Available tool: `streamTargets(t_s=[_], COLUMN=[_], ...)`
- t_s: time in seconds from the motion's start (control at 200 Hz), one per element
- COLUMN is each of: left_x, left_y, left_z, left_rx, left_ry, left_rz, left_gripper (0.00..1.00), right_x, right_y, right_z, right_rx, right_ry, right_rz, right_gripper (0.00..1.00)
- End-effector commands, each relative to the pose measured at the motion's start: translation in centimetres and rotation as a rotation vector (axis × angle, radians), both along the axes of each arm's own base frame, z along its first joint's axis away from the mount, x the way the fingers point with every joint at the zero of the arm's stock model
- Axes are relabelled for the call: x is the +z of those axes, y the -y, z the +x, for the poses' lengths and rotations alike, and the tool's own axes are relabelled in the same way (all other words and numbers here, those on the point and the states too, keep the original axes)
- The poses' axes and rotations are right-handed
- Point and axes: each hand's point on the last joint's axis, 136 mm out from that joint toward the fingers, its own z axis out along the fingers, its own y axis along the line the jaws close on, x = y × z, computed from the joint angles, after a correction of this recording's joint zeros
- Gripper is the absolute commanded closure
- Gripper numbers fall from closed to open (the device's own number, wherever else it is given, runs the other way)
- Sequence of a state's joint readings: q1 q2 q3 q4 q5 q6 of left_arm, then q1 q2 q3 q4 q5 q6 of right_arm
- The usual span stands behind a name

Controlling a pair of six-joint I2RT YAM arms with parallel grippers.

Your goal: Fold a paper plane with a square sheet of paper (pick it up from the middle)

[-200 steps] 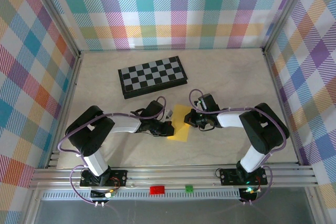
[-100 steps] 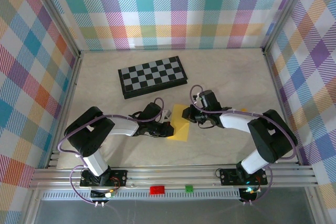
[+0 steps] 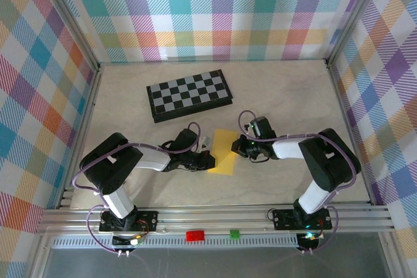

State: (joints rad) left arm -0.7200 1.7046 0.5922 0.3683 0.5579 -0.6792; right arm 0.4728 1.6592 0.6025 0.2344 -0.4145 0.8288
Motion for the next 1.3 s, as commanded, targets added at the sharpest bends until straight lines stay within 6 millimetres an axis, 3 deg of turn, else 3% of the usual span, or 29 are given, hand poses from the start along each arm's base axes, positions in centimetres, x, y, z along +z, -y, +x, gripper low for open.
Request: streamTargets(t_s=[0.0,0.28,0.465,0.62,0.98,1.295], left_x=[-3.4,-1.7,1.9,4.8,1.9,-1.1], left_y=[-1.9,-0.8,-0.5,-0.1,0.1,-1.2], left_z=[-2.0,-1.4,0.4,2.8,5.3,3.8], left_rx=[0.031,0.043,0.039,0.016,-0.014,-0.026], left_ry=[-0.122,-0.094,0.014,0.138,0.157,0.102], left_rz=[0.089,0.038,0.052,0.097,0.233,0.282], left_gripper=[1.00,1.00,0.94,0.88,0.95,0.99], right_x=[-0.6,2.2,3.8,3.8,3.4,2.3], right_y=[0.6,2.1,2.3,1.7,-0.5,-2.7], right_z=[0.5,0.5,-1.5,-3.8,-7.7,-9.7], right_rx=[-0.016,-0.070,-0.048,-0.007,0.025,0.061], right_ry=[0.012,0.080,0.086,0.057,-0.060,-0.136], right_rz=[0.016,0.036,0.028,0.001,-0.028,-0.072], right_gripper=[0.92,0.89,0.83,0.78,0.63,0.56])
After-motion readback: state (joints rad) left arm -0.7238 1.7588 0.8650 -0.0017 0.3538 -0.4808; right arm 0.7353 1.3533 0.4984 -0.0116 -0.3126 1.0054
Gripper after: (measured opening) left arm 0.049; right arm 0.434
